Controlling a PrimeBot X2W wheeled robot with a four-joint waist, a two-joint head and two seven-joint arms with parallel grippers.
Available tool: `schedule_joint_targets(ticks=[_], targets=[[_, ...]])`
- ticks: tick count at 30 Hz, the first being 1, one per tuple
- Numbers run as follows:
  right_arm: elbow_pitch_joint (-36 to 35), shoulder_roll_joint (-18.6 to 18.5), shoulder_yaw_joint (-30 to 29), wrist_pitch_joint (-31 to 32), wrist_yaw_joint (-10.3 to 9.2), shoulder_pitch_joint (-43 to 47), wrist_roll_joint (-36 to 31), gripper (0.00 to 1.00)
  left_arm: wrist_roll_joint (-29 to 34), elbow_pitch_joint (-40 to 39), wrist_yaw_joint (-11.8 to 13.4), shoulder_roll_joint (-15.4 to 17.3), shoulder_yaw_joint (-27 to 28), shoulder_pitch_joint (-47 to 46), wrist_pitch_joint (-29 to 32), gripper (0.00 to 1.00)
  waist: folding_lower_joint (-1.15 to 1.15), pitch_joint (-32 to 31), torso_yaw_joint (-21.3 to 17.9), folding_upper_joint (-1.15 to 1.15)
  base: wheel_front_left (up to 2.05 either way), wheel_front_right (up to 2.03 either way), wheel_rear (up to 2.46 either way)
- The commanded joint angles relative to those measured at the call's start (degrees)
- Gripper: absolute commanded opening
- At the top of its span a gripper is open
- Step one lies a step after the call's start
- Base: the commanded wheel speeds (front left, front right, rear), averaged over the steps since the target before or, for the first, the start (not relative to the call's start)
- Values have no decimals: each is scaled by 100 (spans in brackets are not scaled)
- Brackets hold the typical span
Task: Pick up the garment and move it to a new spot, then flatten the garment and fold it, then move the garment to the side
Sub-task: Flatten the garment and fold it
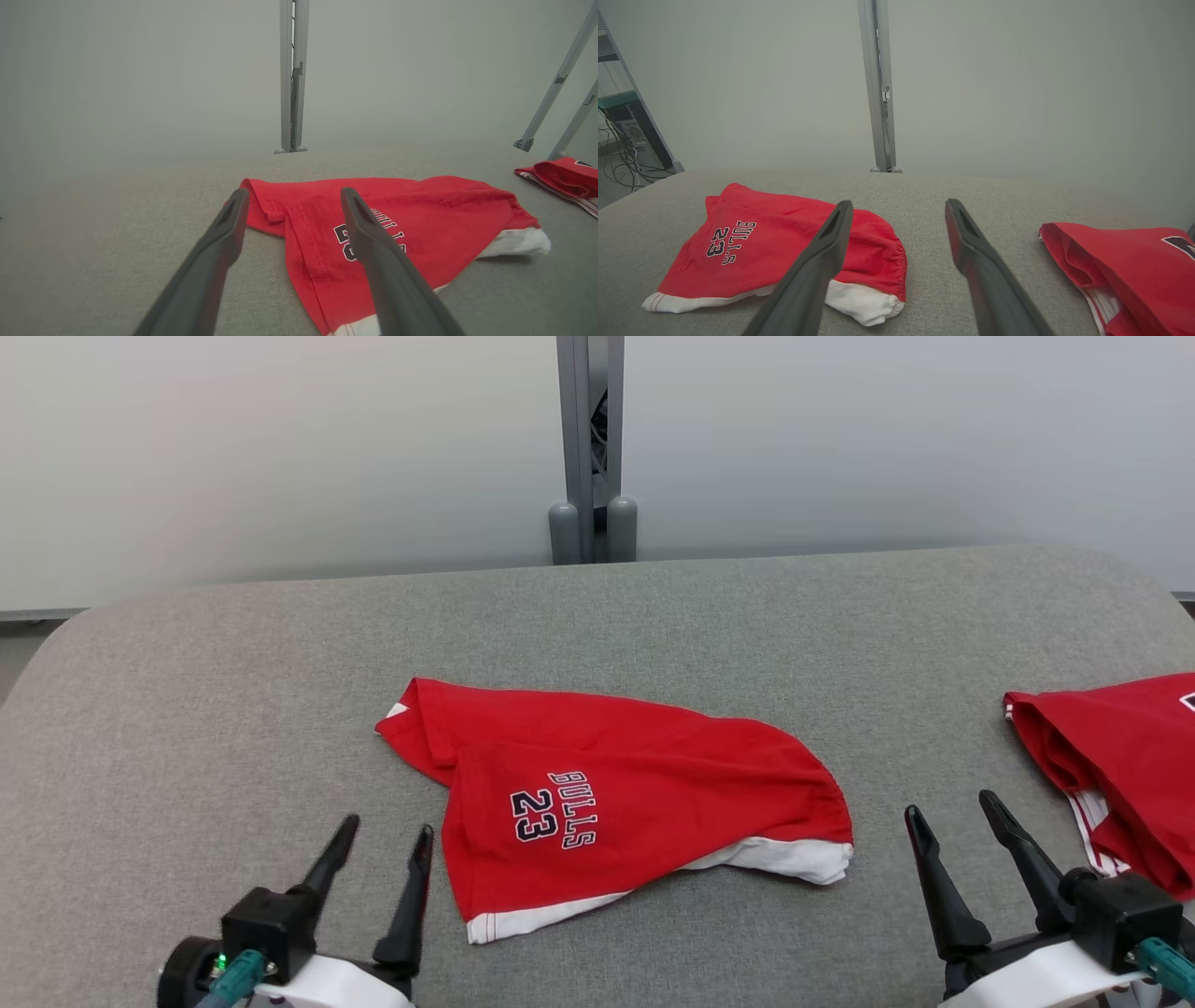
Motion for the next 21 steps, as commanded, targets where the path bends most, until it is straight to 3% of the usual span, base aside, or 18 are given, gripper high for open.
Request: schedule_joint_targets(ticks=[1,6,18,20,21], targets=[[-9,-43,9,19,-2,-74,31,100,-85,116,-112,-37,-114,-68,156,100,0,76,-34,0,0,0,0],[51,-94,149,22,-2,-152,91,100,-273,568,-375,-228,-441,-90,493,100,0,312,-172,0,0,0,0],[321,-162,271,-90,-2,-354,239,100,-550,1745,-624,-471,-552,-397,619,100,0,736,-459,0,0,0,0],[405,-199,252,-120,-2,-370,294,100,-570,1849,-662,-490,-540,-473,589,0,0,792,-471,0,0,0,0],[478,-216,249,-109,-2,-371,309,100,-604,1903,-685,-498,-544,-496,617,0,0,813,-473,0,0,0,0]])
